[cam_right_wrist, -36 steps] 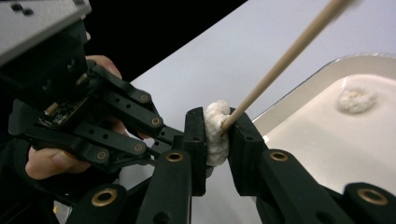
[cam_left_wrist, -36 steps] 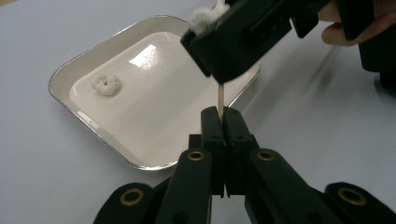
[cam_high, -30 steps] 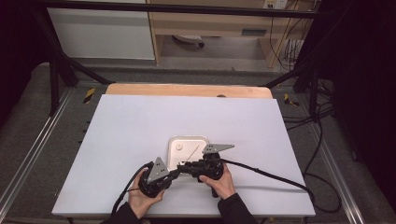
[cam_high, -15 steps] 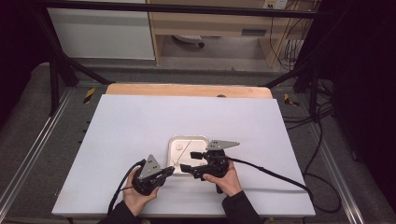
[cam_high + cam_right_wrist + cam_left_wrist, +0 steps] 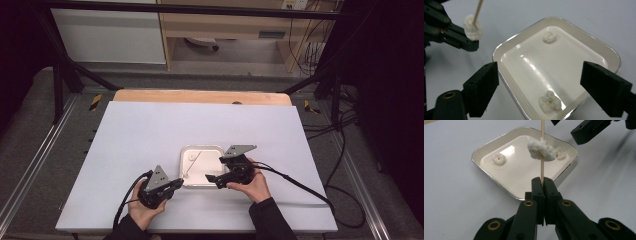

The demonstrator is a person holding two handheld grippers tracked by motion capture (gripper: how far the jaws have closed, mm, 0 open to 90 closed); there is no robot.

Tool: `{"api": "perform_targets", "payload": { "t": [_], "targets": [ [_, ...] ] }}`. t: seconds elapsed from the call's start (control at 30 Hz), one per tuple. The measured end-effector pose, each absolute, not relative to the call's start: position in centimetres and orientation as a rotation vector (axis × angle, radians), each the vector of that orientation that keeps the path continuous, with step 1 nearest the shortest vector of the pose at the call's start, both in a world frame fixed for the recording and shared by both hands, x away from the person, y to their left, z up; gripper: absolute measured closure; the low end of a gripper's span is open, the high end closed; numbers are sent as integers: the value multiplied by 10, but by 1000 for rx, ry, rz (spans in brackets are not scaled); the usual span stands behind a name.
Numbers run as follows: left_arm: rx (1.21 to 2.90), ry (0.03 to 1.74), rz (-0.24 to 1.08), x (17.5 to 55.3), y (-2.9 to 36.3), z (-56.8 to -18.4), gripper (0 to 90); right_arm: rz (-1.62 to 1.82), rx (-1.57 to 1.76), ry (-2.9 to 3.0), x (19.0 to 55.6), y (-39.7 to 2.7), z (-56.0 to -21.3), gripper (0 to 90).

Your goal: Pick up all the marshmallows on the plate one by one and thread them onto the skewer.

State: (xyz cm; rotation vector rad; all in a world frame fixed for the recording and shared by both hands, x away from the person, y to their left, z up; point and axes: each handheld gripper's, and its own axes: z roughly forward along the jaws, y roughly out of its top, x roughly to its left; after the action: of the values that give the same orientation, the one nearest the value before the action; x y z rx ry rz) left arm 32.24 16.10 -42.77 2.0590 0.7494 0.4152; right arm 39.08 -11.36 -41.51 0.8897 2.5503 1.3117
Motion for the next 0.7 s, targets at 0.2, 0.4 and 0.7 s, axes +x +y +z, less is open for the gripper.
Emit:
{"api": "perform_targets", "payload": {
  "t": [0.2,0.4,0.7],
  "targets": [
    [2062,754,412,323,162,-428,886,1188,824,2601,395,-111,-426,307],
    [2063,759,408,323,163,-428,886,1112,785,2628,398,-110,-436,422],
    [2069,754,399,324,162,-429,886,1069,756,2651,399,-112,-443,583]
  ]
}}
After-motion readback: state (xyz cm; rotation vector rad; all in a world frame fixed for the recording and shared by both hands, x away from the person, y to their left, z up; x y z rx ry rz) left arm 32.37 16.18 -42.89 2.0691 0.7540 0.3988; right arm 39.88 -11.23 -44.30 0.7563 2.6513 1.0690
